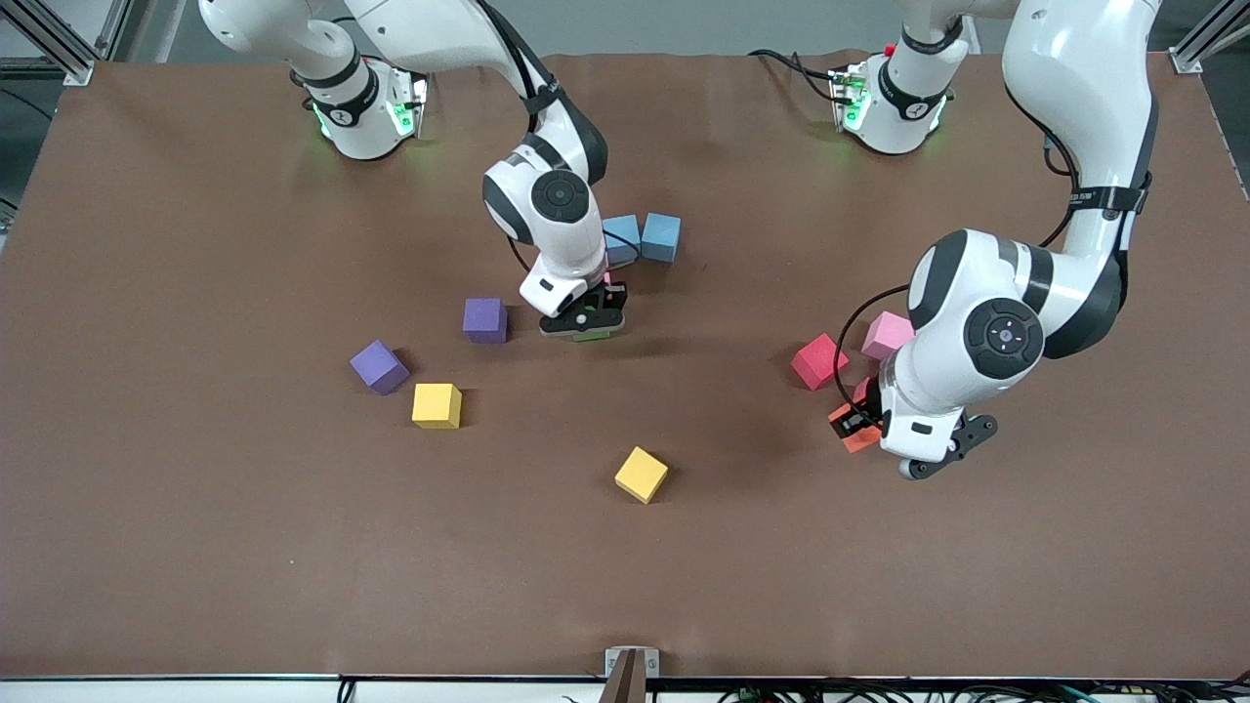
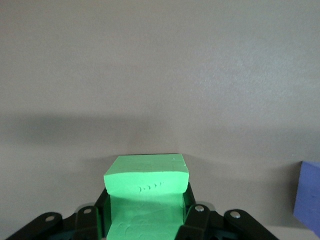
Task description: Arrange 11 blocks into digit 3
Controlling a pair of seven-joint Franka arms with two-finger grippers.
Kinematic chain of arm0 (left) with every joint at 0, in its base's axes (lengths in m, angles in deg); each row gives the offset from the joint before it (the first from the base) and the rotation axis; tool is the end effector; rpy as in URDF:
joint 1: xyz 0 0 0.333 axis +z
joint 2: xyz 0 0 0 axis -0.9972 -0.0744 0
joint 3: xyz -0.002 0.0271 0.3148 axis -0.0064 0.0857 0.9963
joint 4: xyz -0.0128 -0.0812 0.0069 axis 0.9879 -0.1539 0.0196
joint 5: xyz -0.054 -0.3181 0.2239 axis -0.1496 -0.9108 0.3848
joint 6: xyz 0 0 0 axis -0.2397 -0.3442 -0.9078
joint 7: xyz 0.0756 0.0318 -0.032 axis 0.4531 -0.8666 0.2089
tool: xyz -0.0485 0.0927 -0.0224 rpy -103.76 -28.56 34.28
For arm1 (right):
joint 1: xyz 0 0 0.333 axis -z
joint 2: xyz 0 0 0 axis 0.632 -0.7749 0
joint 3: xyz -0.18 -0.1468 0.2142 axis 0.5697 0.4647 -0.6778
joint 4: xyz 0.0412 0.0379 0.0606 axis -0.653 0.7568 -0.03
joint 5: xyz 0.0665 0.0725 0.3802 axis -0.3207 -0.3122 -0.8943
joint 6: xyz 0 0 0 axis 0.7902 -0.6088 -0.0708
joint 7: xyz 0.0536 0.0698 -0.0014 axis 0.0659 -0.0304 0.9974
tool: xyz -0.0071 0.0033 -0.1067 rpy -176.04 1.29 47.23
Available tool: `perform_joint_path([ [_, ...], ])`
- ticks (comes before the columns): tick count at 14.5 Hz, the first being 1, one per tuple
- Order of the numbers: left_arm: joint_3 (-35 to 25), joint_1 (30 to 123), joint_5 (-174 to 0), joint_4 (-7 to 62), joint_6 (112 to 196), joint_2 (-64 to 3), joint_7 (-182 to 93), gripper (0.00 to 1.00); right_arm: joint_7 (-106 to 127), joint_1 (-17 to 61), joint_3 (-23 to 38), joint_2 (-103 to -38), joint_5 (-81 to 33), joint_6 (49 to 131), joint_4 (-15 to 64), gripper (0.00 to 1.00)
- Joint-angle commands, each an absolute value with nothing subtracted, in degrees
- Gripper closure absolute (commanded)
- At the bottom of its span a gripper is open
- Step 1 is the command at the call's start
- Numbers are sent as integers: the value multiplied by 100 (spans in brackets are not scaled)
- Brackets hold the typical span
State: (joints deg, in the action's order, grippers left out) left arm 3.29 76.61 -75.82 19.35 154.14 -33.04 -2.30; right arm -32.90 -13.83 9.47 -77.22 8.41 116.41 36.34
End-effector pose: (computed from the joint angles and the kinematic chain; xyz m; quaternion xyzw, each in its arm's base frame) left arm 0.6484 -0.2050 0.3485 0.9664 0.2558 -0.0243 0.0090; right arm 0.4363 0.4550 0.2223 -0.9988 -0.0458 -0.0169 0.0075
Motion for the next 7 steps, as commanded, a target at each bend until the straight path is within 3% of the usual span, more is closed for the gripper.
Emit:
perform_joint_path([
  [1,333,7642,-7679,1942,15481,-3305,-170,56,-3406,-1468,955,-7475,733,11710,3928,97],
  [7,333,7642,-7679,1942,15481,-3305,-170,56,-3599,-1529,964,-7483,733,11833,3954,97],
])
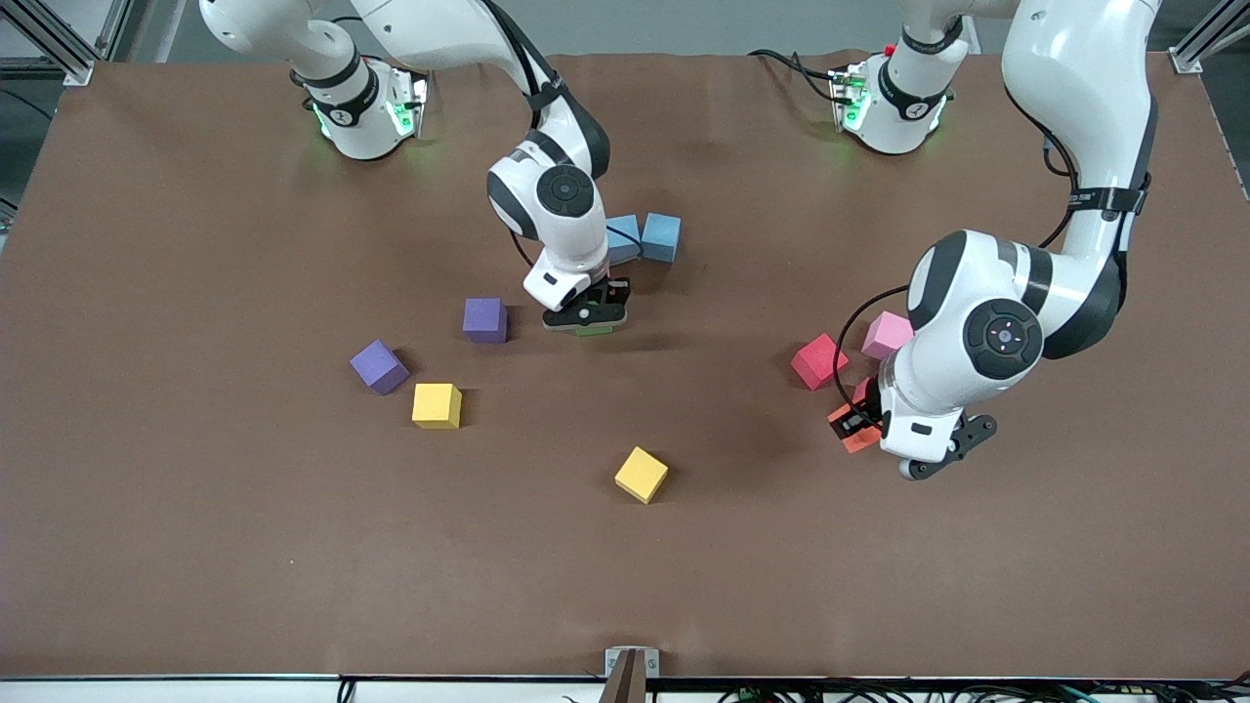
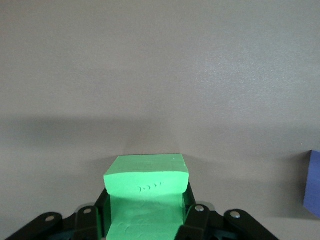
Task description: Arrange 11 blocks into digit 3
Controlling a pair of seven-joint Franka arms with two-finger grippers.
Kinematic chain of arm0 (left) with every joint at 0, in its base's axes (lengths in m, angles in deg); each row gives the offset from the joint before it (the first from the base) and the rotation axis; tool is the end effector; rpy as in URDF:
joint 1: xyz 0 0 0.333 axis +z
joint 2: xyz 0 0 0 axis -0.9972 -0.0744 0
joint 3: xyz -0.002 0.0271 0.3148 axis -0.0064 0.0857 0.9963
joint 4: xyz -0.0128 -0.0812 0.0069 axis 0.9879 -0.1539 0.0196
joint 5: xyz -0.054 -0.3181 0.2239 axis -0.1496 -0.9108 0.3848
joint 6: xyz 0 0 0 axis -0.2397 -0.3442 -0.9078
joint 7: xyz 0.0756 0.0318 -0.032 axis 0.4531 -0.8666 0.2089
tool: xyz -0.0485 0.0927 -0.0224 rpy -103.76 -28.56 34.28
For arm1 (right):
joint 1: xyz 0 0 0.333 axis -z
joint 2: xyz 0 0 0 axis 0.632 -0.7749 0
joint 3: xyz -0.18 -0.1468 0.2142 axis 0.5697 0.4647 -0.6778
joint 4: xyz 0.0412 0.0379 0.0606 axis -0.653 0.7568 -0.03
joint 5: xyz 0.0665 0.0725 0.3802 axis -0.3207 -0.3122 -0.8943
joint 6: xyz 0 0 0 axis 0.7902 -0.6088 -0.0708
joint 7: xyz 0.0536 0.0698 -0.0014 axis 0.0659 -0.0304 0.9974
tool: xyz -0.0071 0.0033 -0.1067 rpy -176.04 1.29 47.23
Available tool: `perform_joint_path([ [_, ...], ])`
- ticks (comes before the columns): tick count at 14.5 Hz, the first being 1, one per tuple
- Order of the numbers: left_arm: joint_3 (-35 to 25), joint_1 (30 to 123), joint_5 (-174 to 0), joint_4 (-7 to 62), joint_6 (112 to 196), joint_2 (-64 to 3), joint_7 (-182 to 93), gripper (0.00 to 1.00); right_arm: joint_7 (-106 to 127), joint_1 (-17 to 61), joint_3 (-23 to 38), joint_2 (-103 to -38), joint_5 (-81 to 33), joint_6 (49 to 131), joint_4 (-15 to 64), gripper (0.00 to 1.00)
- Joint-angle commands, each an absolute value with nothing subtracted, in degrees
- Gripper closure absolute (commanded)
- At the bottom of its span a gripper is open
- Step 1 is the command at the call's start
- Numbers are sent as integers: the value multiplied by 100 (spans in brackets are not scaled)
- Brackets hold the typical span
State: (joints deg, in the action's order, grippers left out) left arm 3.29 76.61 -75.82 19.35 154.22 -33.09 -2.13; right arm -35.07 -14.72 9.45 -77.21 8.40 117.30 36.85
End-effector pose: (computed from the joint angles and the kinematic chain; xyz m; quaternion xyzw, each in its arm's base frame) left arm 0.6486 -0.2051 0.3481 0.9660 0.2573 -0.0242 0.0091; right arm 0.4282 0.4606 0.2203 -0.9992 -0.0345 -0.0193 0.0102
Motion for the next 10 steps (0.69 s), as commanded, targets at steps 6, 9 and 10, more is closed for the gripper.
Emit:
perform_joint_path([
  [6,333,7633,-7670,1942,15481,-3314,-162,56,-3669,-1529,964,-7483,733,11833,3963,97],
  [9,324,7633,-7661,1942,15542,-3332,267,56,-3669,-1529,964,-7483,742,11833,3980,97],
  [10,324,7615,-7661,1942,15603,-3340,486,55,-3669,-1529,964,-7483,742,11833,3998,97],
])
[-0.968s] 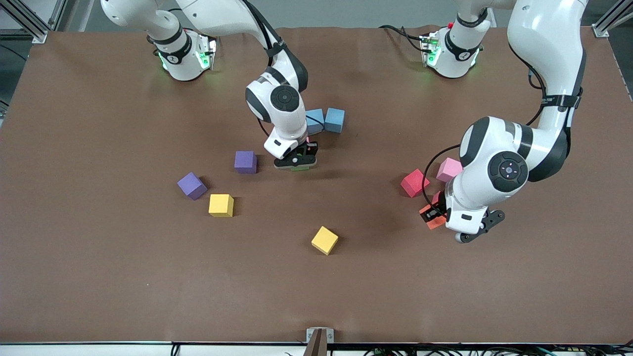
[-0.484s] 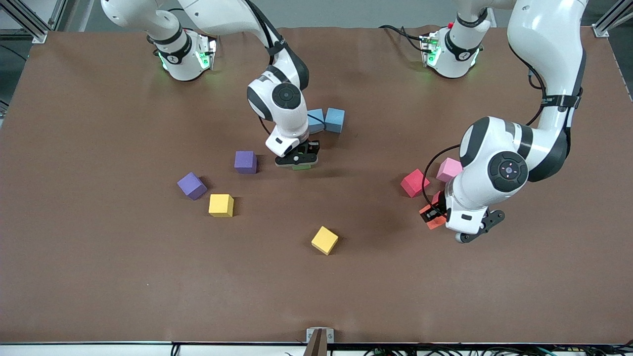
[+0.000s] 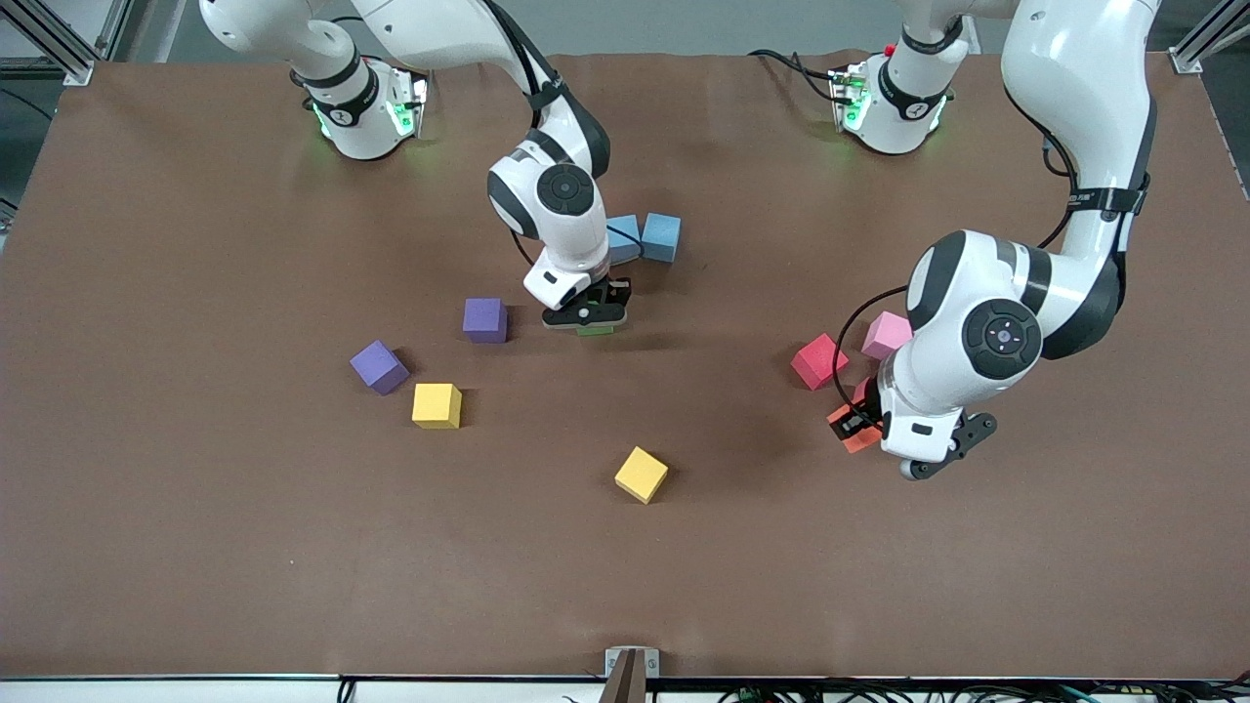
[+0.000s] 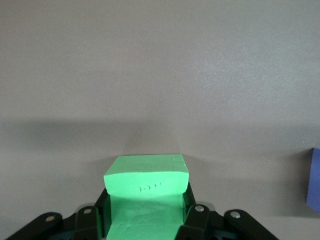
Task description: Arrange 11 blocks into digit 3
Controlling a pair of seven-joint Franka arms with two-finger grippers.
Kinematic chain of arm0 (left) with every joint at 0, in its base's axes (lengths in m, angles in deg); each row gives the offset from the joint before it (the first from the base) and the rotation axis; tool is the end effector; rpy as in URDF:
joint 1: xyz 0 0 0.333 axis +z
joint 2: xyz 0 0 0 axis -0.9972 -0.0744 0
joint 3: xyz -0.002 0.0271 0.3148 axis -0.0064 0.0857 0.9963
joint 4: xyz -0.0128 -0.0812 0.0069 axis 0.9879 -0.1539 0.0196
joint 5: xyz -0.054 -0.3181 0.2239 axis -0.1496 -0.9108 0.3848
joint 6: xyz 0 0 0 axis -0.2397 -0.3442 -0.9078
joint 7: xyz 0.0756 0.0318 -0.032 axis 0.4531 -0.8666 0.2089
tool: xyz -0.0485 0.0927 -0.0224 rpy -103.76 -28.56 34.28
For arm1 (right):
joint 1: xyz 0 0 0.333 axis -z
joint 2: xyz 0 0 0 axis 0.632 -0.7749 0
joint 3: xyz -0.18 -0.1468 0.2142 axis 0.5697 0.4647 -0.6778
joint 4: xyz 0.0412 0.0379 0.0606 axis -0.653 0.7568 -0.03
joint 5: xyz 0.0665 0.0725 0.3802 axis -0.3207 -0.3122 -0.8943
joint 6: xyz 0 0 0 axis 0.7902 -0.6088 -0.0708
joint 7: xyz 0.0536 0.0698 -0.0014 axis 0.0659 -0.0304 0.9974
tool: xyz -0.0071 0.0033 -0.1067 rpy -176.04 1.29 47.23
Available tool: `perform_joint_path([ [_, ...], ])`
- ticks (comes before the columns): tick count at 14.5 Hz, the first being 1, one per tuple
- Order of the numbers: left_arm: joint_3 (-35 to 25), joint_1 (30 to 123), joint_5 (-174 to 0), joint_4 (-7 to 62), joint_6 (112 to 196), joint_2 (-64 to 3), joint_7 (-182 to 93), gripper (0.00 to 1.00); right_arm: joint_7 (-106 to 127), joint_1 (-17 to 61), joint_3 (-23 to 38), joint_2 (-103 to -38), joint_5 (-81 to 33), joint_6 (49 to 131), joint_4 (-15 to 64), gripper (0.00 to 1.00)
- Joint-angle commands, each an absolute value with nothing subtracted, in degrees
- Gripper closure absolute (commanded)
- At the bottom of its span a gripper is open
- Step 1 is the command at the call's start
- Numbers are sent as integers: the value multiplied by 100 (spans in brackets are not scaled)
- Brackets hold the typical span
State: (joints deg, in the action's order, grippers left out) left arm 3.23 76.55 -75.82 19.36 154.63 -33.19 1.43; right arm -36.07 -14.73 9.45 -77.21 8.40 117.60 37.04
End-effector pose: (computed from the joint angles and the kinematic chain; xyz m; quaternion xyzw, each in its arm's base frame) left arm 0.6489 -0.2066 0.3475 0.9578 0.2863 -0.0225 0.0103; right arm 0.4278 0.4602 0.2195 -0.9994 -0.0258 -0.0200 0.0109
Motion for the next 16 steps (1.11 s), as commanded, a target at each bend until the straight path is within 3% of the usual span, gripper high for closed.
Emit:
perform_joint_path([
  [1,324,7554,-7670,1942,15656,-3358,732,55,-3669,-1538,964,-7483,742,11833,3998,97],
  [5,333,7414,-7679,1942,15814,-3402,1585,51,-3669,-1538,964,-7483,742,11824,4007,96],
  [16,341,7264,-7600,1942,16096,-3543,3741,50,-3678,-1626,972,-7483,750,11833,4042,96],
])
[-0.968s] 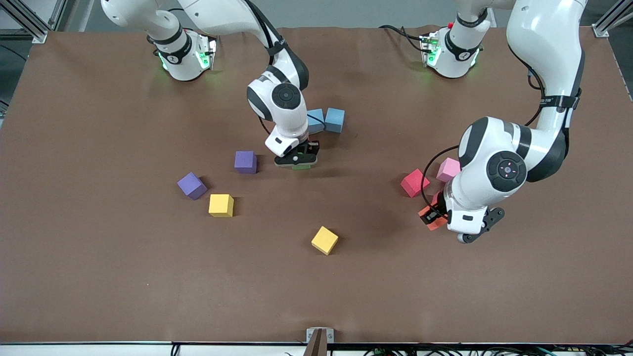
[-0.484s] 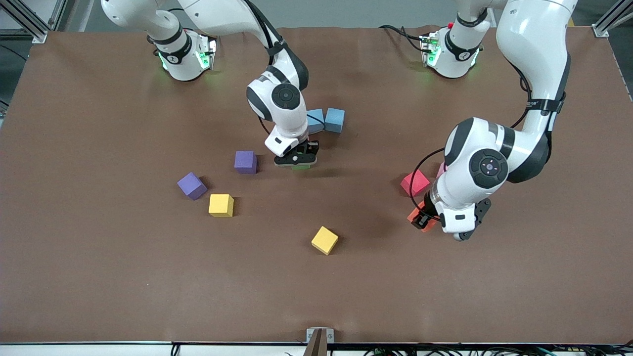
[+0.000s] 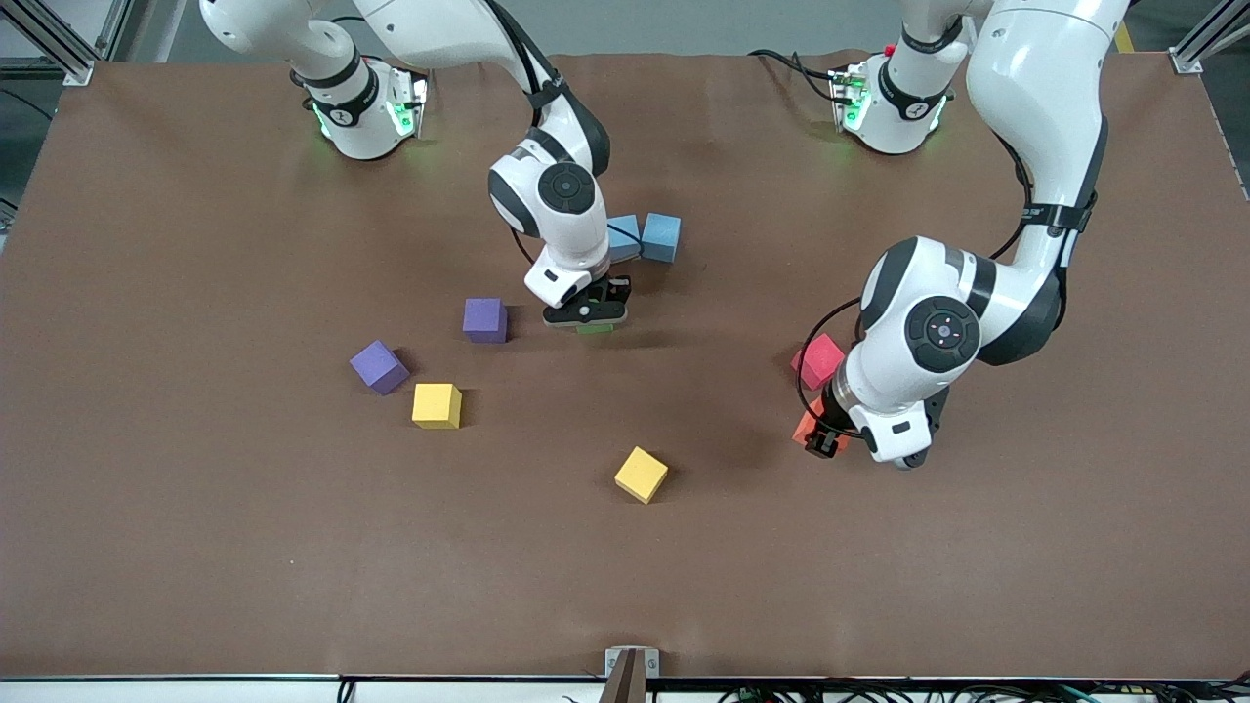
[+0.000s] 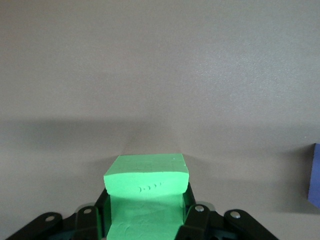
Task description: Arrange 11 blocks into digit 3
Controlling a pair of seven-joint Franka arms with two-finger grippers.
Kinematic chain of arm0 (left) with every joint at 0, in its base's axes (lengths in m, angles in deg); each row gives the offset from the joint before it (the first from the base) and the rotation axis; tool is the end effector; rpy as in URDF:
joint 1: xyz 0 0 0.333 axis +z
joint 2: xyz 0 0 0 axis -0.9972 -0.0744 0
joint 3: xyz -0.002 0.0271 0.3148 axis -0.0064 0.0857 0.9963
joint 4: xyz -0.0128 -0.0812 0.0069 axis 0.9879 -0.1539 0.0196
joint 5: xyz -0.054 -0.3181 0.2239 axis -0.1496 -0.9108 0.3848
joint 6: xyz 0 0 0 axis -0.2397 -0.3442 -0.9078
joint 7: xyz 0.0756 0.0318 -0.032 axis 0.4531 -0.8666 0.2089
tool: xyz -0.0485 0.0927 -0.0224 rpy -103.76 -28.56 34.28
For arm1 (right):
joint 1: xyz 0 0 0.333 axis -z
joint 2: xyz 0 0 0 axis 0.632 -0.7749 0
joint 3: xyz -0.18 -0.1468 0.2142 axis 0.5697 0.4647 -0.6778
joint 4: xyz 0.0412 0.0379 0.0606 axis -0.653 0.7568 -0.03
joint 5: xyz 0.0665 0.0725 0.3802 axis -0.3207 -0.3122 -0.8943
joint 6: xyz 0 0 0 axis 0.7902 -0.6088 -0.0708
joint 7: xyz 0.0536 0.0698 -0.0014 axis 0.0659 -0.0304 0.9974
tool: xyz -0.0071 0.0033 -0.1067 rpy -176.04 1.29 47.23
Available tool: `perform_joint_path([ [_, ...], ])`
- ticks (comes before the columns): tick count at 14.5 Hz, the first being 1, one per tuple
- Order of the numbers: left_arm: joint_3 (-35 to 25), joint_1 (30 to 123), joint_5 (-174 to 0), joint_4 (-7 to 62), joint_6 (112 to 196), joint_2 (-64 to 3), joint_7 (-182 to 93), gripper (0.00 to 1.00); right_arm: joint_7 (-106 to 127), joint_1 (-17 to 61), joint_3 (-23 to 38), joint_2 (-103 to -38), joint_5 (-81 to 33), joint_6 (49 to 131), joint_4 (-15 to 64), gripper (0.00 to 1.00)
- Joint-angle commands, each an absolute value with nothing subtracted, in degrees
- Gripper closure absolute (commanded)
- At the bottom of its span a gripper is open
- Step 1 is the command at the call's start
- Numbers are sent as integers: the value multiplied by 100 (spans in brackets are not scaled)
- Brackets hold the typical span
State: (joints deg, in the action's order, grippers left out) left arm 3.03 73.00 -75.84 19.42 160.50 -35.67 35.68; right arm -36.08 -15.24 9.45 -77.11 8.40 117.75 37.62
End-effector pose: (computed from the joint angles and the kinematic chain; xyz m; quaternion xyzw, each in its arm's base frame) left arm 0.6443 -0.2521 0.3269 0.8475 0.5298 -0.0115 0.0293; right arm 0.4218 0.4615 0.2167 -0.9994 -0.0298 -0.0179 0.0089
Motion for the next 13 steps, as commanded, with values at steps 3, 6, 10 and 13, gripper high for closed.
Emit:
perform_joint_path([
  [3,333,7264,-7591,1942,16096,-3543,3749,50,-3739,-1635,972,-7483,750,11833,4042,96],
  [6,333,7246,-7591,1942,16096,-3543,4090,50,-3740,-1635,972,-7475,750,11841,4138,96],
  [10,342,7211,-7582,1942,16201,-3543,5179,50,-3757,-1635,981,-7475,750,11842,4156,96],
  [13,342,7185,-7582,1942,16307,-3560,5918,50,-3845,-1652,981,-7483,750,11876,4156,96],
])
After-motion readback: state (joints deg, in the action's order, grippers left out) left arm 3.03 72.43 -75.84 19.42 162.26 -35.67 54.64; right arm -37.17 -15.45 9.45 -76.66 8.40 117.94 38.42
